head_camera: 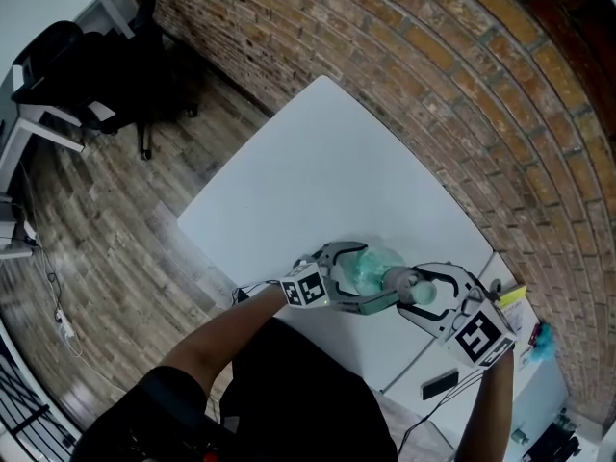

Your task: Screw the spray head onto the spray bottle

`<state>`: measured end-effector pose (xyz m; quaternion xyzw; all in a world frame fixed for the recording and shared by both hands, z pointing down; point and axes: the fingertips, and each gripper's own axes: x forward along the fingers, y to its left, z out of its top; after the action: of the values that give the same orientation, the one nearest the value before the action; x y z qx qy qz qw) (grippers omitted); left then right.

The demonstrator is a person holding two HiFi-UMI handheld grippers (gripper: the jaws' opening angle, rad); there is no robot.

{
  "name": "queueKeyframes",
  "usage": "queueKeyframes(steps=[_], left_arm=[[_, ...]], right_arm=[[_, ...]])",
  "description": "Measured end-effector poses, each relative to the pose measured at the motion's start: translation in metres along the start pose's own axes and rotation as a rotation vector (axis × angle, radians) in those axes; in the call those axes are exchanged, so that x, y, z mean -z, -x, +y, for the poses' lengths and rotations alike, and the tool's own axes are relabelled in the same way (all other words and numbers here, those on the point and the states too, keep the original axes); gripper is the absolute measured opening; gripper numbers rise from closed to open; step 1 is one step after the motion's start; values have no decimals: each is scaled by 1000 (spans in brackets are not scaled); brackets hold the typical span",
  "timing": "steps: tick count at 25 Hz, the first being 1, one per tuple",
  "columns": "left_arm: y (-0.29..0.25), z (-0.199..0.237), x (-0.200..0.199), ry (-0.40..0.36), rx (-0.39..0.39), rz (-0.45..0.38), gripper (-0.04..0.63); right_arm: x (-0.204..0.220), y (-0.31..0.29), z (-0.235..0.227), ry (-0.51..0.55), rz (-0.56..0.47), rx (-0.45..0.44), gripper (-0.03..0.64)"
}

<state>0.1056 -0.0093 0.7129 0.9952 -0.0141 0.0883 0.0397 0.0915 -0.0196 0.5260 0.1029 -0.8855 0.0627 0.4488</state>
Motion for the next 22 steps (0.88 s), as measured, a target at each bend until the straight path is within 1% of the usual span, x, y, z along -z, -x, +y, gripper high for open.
queueKeyframes(steps=[3, 9, 13, 17, 22], left_arm=[[0, -1, 1, 5, 9, 0, 541], [2, 2, 2, 0, 9, 8, 541], [0, 0, 4, 8, 23, 20, 541], [1, 1, 3, -5, 16, 17, 541], [0, 1, 4, 2, 20, 19, 541]], right_arm=[[3, 0, 1, 6, 2, -23, 272], [-1, -1, 1, 113, 20, -58, 273], [-1, -1, 2, 153, 21, -83, 272], [-1, -2, 3, 188, 24, -113, 273], [0, -1, 4, 239, 33, -166, 273]])
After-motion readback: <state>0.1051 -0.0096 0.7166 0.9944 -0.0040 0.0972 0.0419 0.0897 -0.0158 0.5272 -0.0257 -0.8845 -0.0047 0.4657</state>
